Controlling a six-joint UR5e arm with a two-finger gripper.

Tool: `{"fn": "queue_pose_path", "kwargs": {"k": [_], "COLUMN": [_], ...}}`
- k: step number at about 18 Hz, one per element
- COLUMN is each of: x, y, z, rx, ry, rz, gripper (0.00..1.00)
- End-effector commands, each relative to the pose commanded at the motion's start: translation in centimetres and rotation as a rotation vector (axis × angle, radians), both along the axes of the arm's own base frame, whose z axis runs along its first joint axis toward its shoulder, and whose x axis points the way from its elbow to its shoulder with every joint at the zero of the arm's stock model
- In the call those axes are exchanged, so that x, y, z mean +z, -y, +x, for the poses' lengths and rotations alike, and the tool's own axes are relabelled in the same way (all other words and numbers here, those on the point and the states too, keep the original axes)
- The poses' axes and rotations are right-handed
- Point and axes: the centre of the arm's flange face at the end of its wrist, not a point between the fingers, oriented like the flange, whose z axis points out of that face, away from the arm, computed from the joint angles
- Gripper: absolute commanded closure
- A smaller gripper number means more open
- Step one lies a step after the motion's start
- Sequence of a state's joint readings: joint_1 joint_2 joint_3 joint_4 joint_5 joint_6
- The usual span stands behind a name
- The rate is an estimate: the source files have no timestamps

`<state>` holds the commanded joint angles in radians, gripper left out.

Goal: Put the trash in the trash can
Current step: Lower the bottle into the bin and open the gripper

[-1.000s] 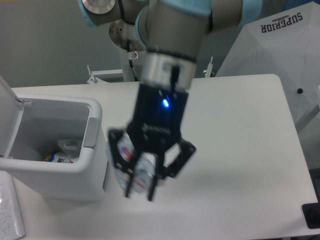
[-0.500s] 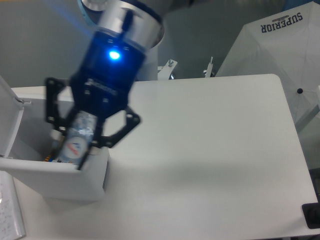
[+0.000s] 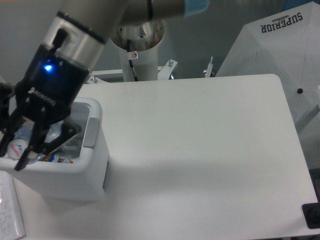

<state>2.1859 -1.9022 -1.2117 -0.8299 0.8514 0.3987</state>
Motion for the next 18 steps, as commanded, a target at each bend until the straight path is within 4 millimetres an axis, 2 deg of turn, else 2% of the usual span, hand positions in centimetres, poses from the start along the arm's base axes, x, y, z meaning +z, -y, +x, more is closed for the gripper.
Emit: {"fn": "queue_pose_path", "kwargs": {"k": [2,4,6,8,10,12,13,16,18], "x": [-1.3,-1.4,-2.2,-3.2,-3.2,-2.8,-2.5,-2.3,-2.0], "y": [0.0,-0.5,-0.5,-0.5,-0.1,0.5,0.8,1.3,2.1], "z": [0.5,1.9,2.0,2.1,2.4,2.6,2.7,1.7,-0.4], "rx": [-0.015,-0.040,-0.043,-0.051,-0.059,-0.058,-0.056,-0.035,-0.002], "ry": [0.001,-0.004,0.002,0.004,-0.006,-0.009,-0.010,-0.009,-0.013], "rz": [-0.017,-0.015,-0.025,-0.039,-0.036,-0.034,-0.031,-0.031,-0.027], "gripper": [1.00,1.00,0.92,0.66,0.48,0.04,0.00,0.00,0.00]}}
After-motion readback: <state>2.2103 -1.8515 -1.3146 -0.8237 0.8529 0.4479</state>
